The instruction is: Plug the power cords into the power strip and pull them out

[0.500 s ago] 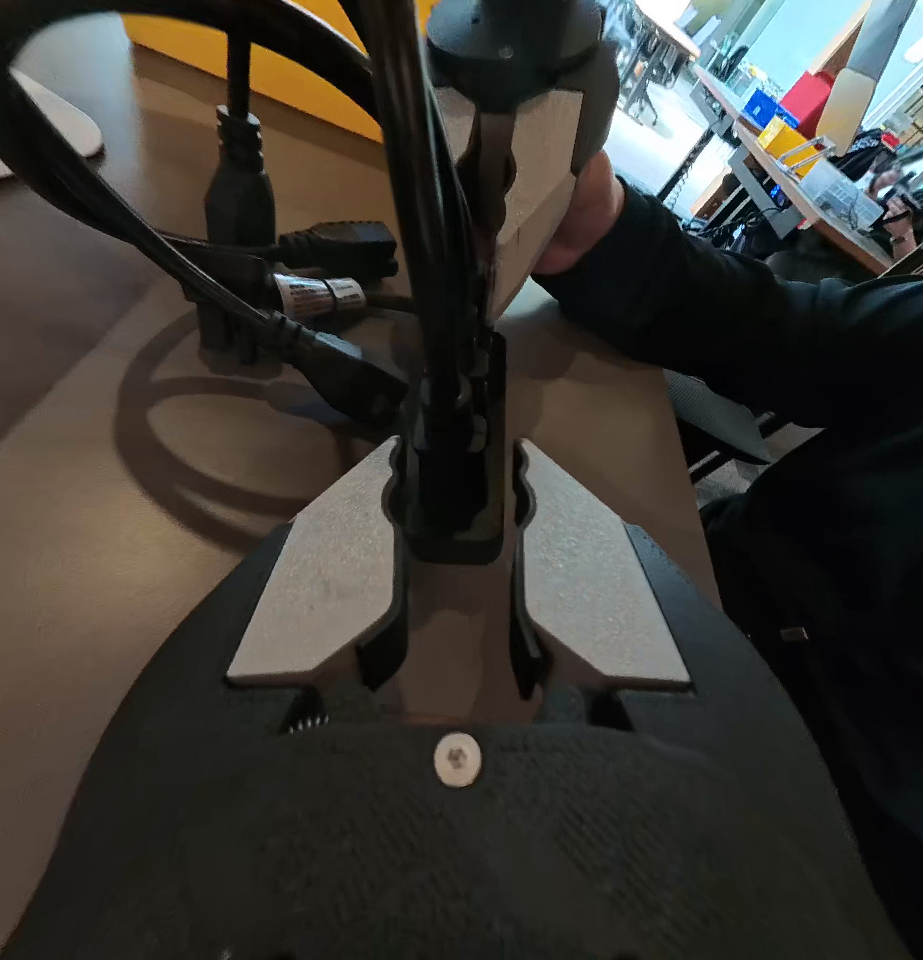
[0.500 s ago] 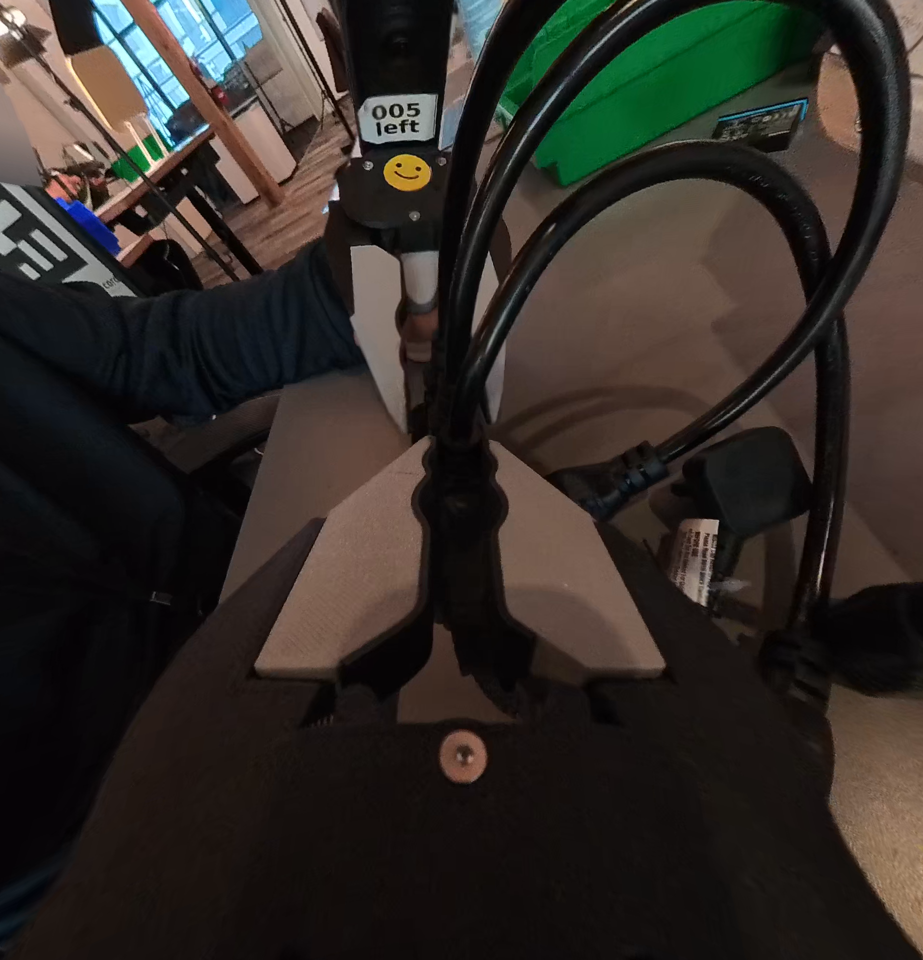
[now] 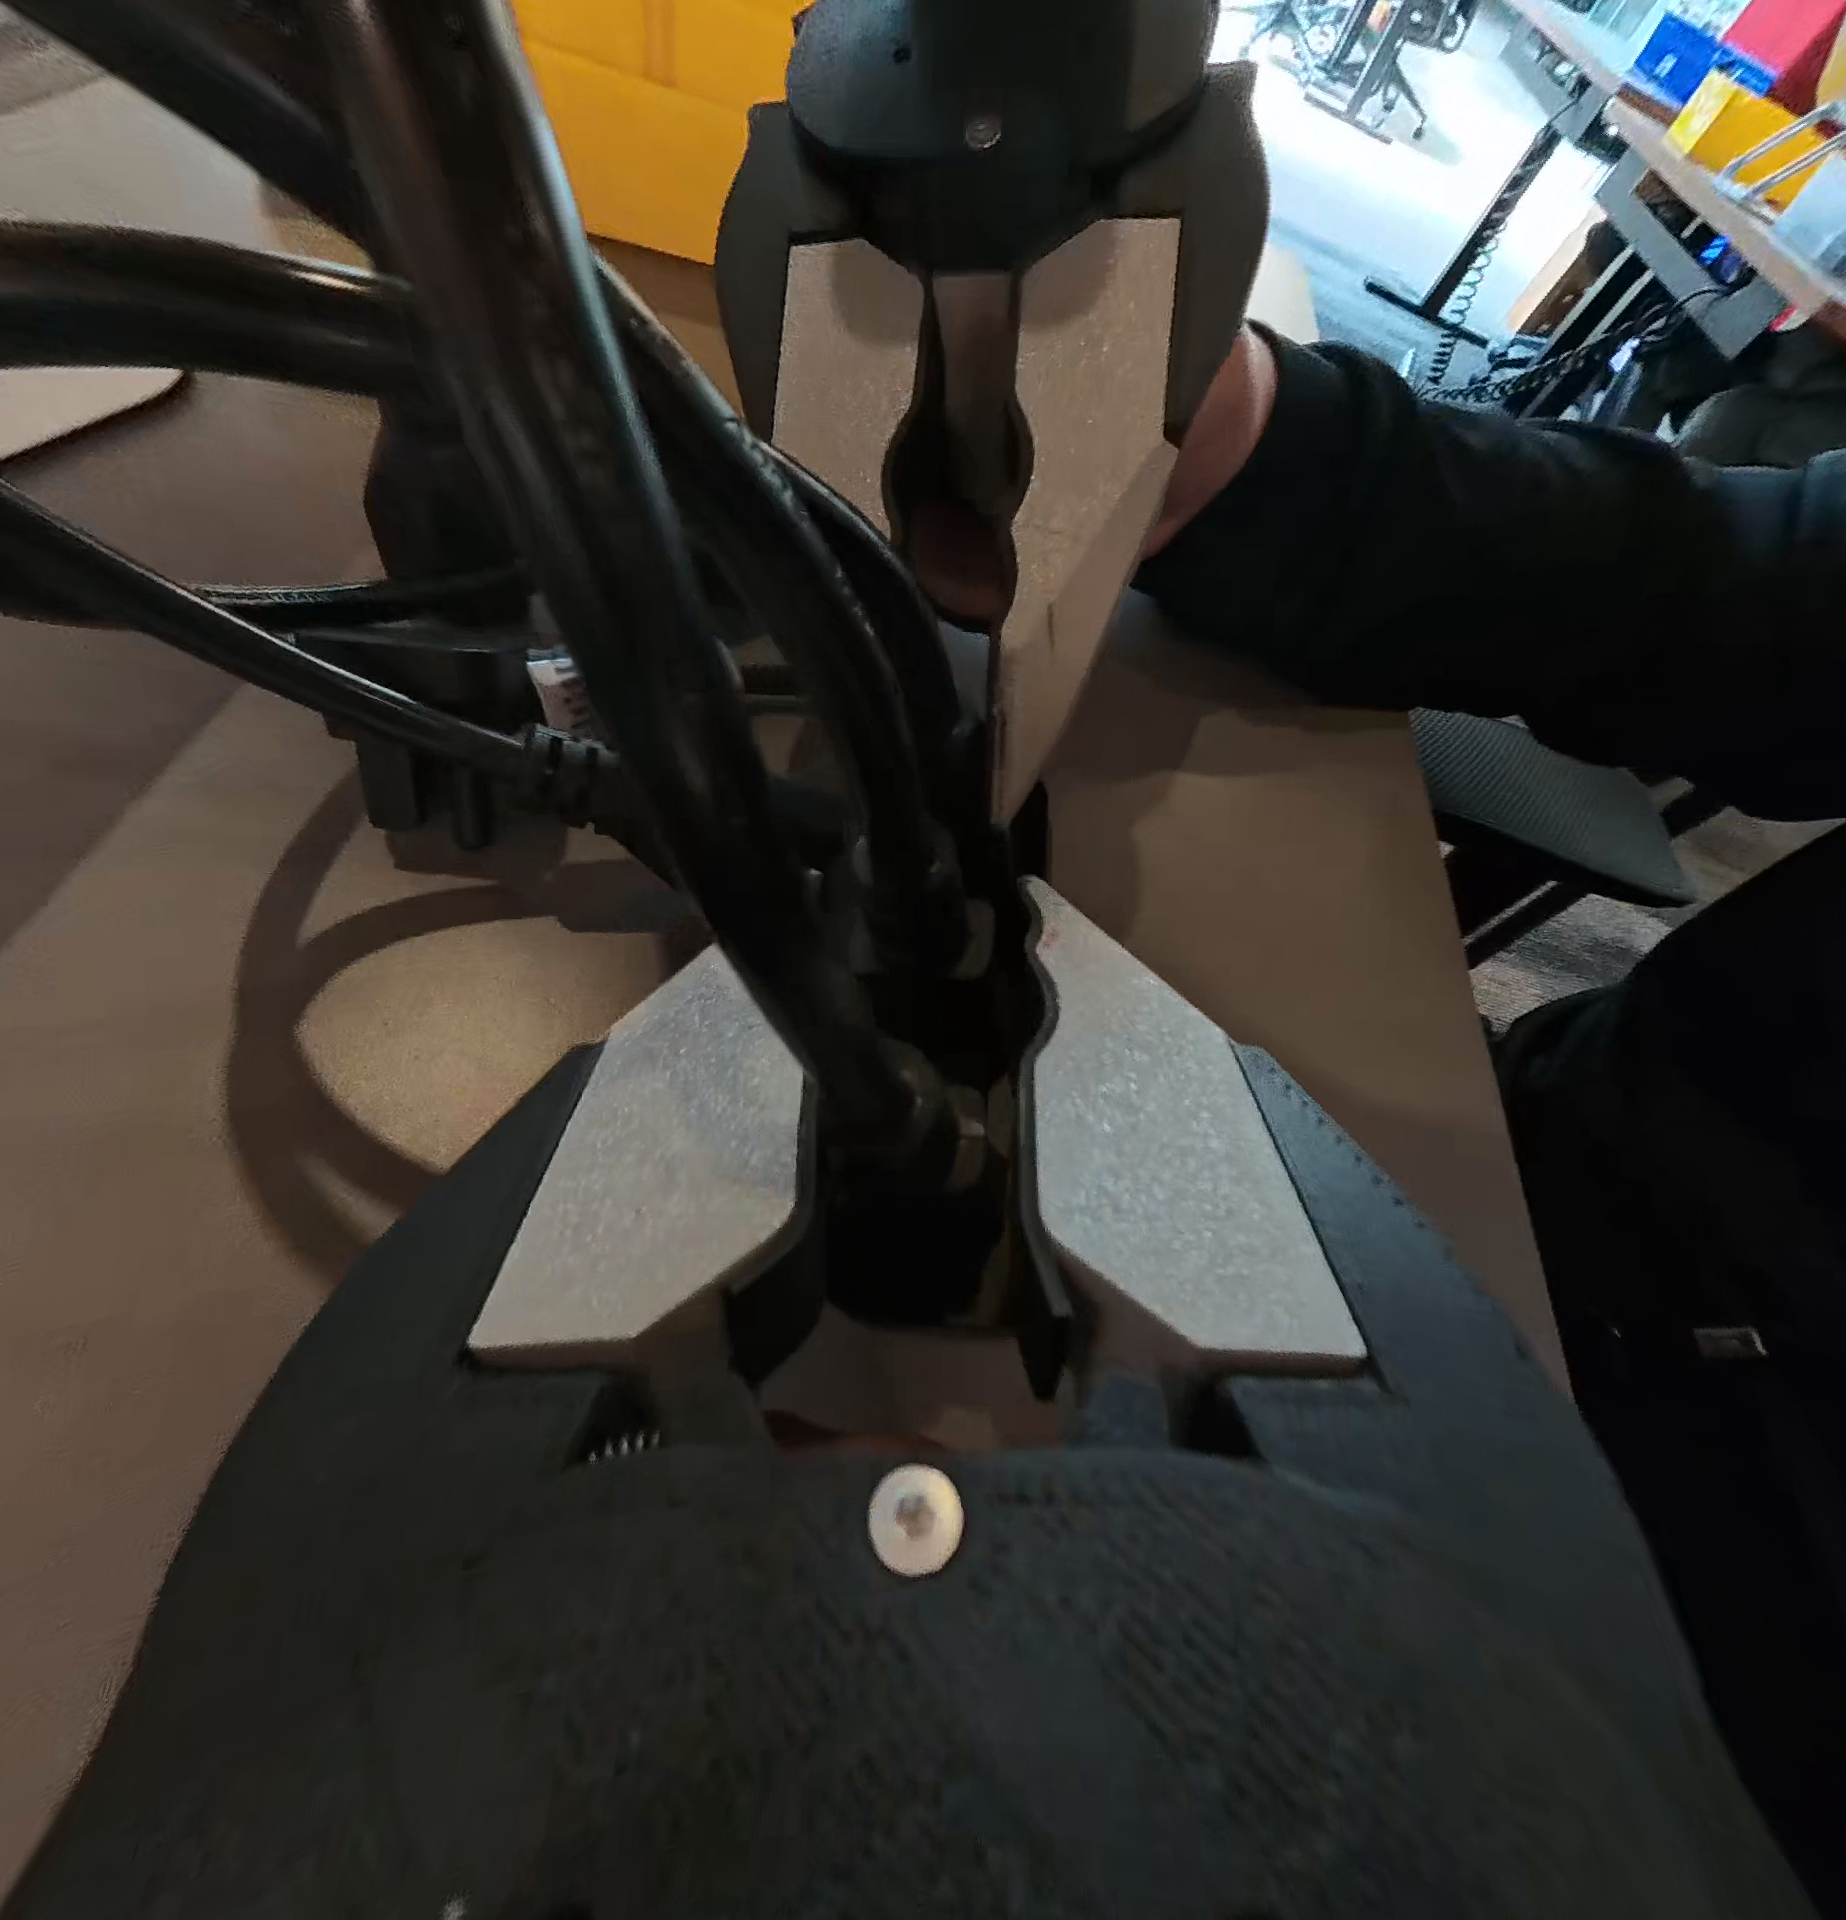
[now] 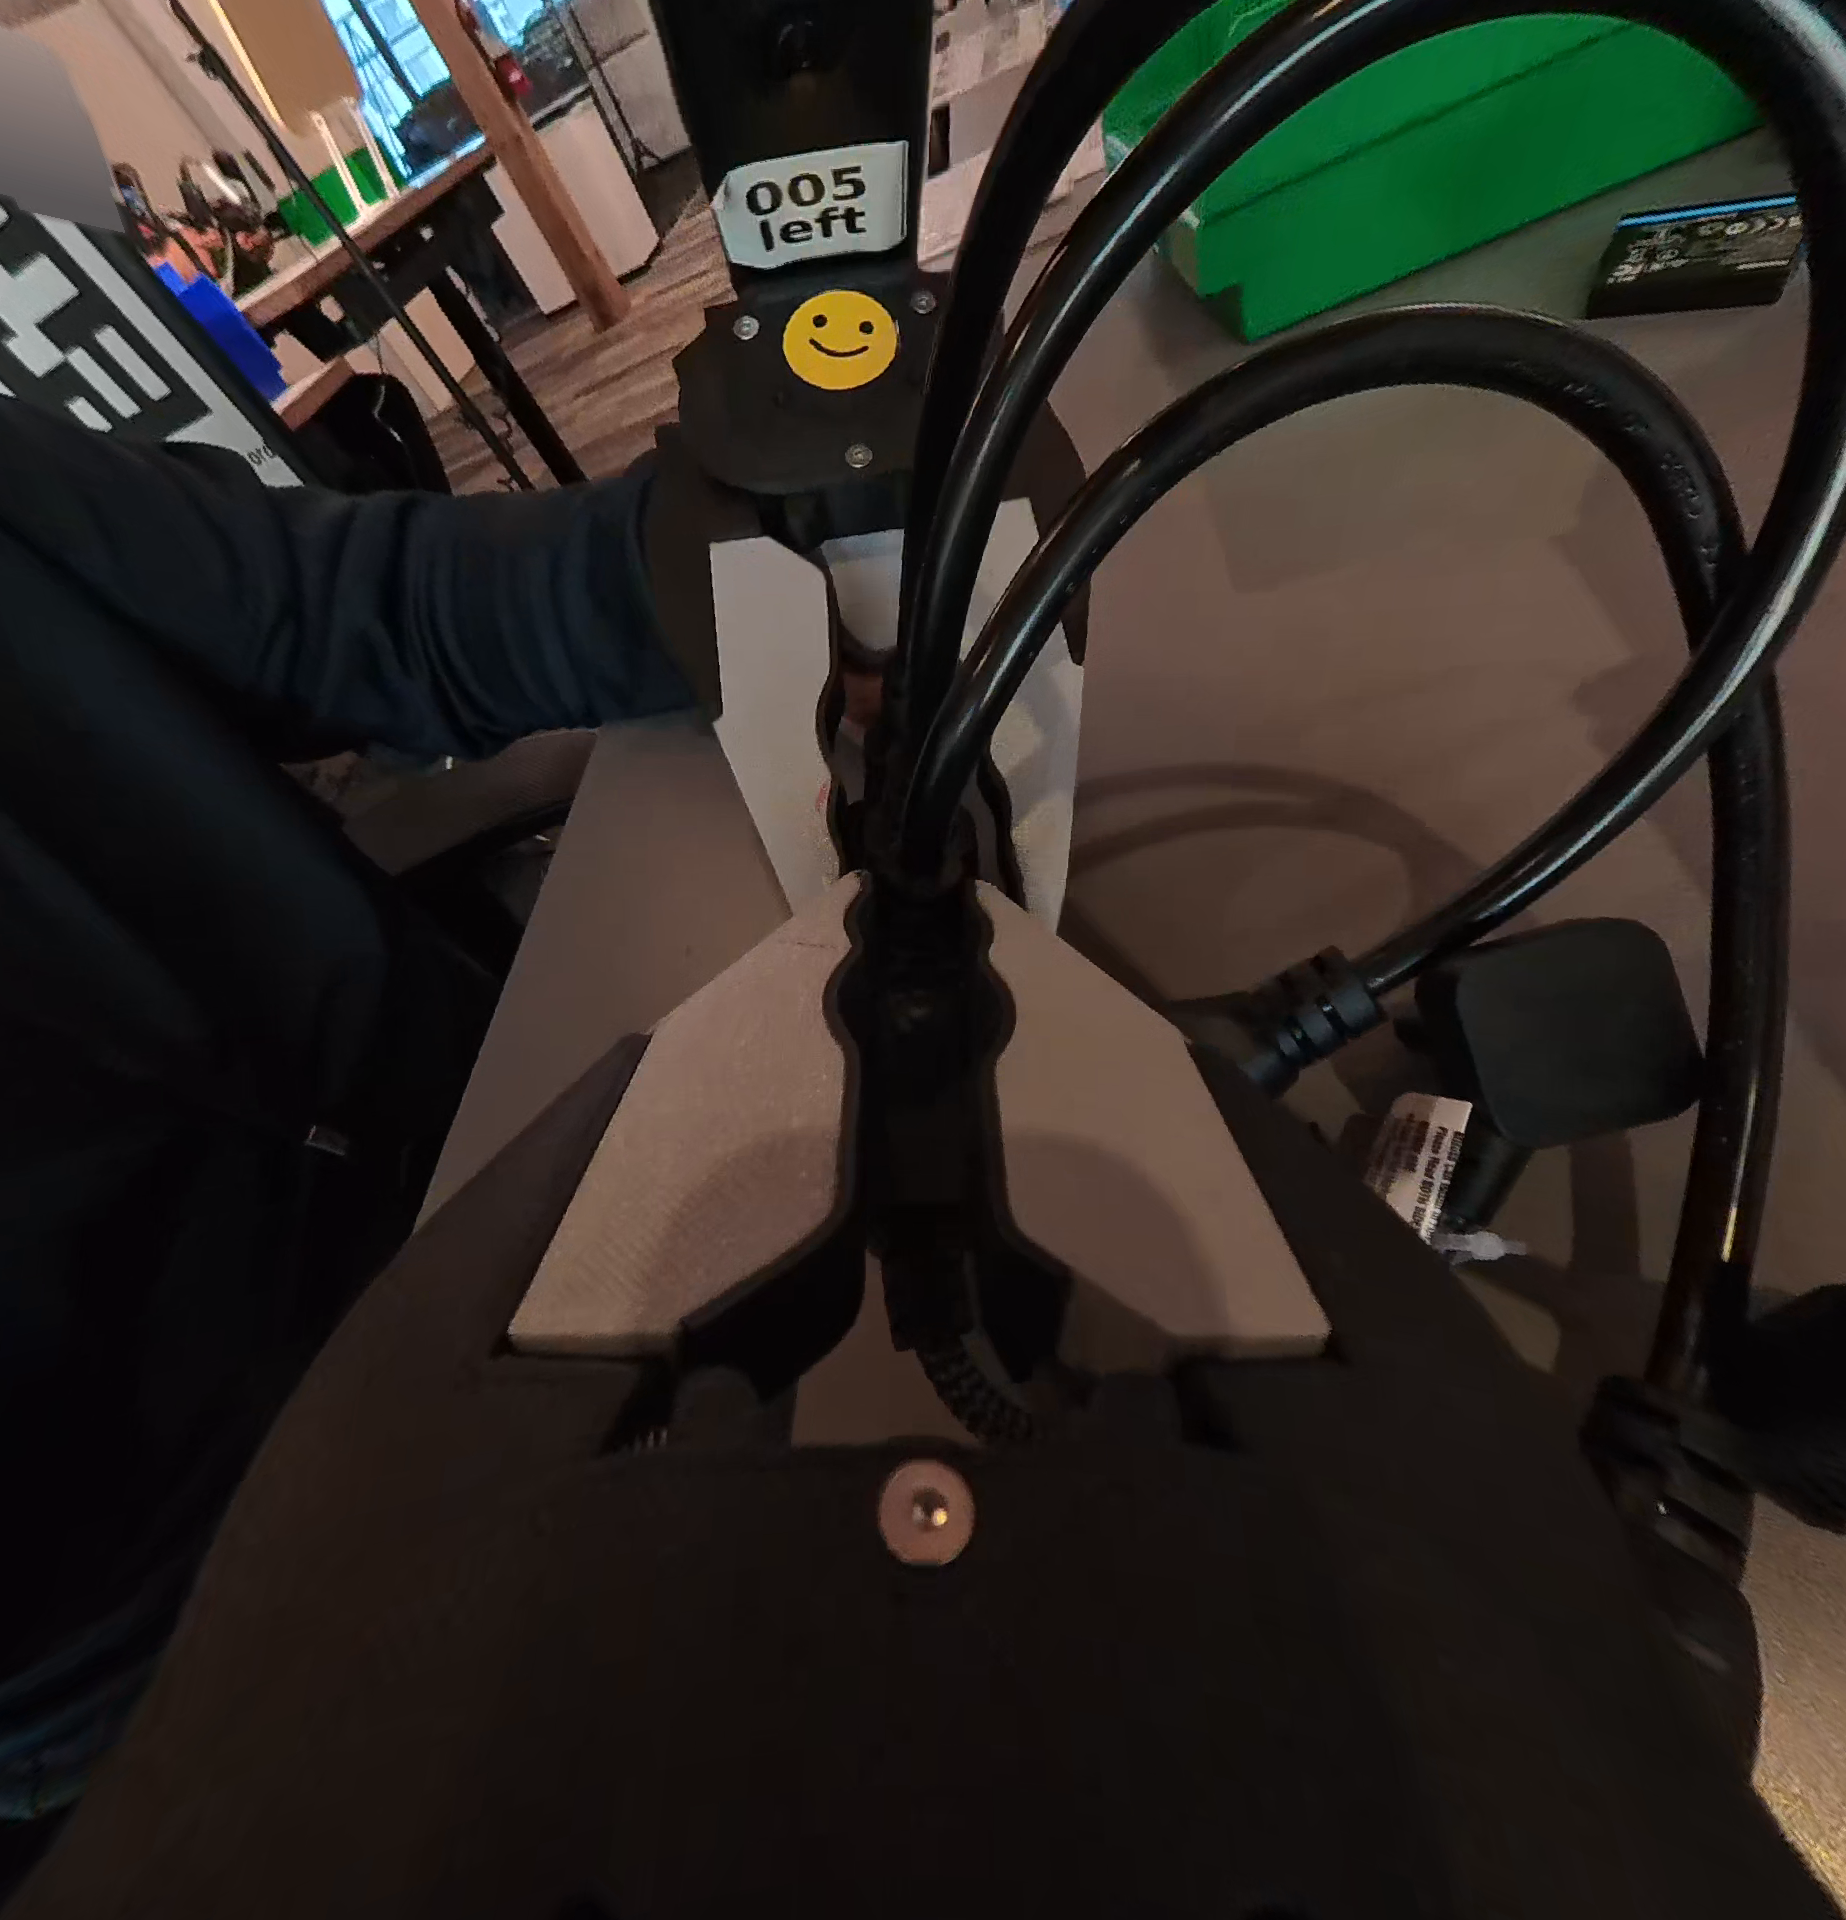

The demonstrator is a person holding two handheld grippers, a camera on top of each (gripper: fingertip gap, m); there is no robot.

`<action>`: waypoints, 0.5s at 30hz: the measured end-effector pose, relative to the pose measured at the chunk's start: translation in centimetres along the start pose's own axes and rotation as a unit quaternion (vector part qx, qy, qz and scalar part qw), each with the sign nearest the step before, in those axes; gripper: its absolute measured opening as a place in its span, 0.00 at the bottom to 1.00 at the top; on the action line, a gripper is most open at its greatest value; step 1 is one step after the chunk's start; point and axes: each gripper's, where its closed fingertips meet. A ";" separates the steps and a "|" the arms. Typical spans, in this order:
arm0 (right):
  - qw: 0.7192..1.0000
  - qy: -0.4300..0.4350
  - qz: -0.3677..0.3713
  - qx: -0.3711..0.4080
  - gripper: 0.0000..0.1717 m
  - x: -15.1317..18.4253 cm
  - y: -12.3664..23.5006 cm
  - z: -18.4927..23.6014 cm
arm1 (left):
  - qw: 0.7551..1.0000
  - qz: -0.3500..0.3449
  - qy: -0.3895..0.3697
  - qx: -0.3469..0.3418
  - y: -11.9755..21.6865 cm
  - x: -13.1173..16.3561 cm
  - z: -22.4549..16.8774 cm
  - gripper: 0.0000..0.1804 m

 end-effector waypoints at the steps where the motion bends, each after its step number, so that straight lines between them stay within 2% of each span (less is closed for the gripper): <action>1: 1.000 0.000 0.000 -0.002 0.08 0.0 0.0 0.0 | 1.000 0.002 0.001 0.005 0.0 0.1 -0.1 0.17; 7: 1.000 0.006 0.001 -0.001 0.07 0.1 -0.2 0.1 | 1.000 0.014 -0.009 0.001 0.0 0.3 -0.2 0.16; 15: 0.996 0.072 0.033 0.029 0.08 0.3 -0.5 0.8 | 0.996 0.078 -0.041 -0.013 0.5 1.6 -0.8 0.16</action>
Point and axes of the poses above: each gripper's, where its closed fingertips meet, y back along the fingers, x out of its underside, z = x × y across the jaws, and after that the axes turned 4 degrees about z, right-handed
